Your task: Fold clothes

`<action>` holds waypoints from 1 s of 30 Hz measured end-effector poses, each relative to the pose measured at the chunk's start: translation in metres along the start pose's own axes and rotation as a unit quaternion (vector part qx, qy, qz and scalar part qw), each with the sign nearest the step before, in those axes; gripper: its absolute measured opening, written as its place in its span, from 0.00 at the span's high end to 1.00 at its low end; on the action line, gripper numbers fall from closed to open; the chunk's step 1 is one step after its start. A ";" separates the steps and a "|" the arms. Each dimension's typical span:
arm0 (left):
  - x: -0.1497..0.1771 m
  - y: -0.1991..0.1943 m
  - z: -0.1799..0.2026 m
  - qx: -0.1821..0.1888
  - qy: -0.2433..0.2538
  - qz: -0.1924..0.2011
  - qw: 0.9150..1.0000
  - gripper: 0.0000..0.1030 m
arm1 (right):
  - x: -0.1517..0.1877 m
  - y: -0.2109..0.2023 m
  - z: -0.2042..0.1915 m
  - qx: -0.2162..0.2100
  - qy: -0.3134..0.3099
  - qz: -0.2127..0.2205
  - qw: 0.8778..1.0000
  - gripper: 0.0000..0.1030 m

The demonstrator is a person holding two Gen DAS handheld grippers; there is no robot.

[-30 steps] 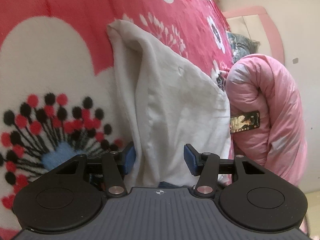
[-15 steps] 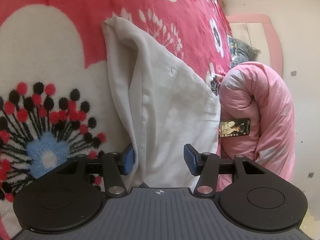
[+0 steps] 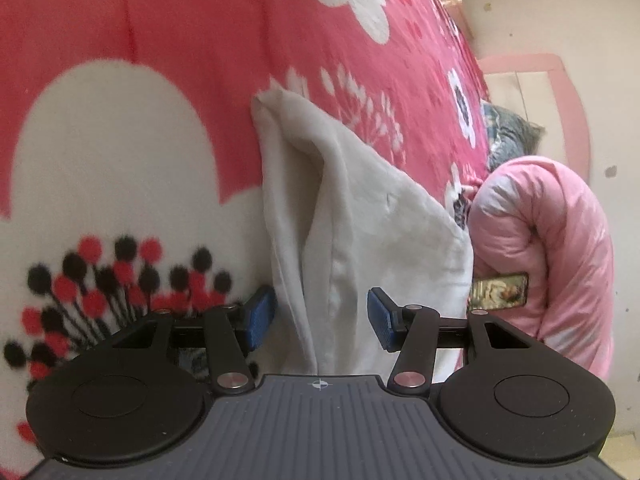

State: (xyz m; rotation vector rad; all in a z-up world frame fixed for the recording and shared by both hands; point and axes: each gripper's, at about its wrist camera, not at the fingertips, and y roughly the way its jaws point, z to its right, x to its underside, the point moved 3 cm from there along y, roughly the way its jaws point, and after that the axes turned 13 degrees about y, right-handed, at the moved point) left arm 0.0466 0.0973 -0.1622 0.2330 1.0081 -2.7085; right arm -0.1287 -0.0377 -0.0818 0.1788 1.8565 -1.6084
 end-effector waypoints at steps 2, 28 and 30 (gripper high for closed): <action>-0.003 0.002 0.000 -0.002 0.001 0.008 1.000 0.51 | -0.002 0.001 0.003 -0.003 0.013 0.000 1.000 0.50; -0.019 0.023 0.119 -0.079 0.183 0.098 0.975 0.91 | -0.018 -0.053 0.128 0.000 0.169 0.086 0.982 0.96; -0.021 0.035 0.136 -0.076 0.197 0.097 0.973 0.91 | -0.017 -0.058 0.144 0.006 0.185 0.094 0.978 0.96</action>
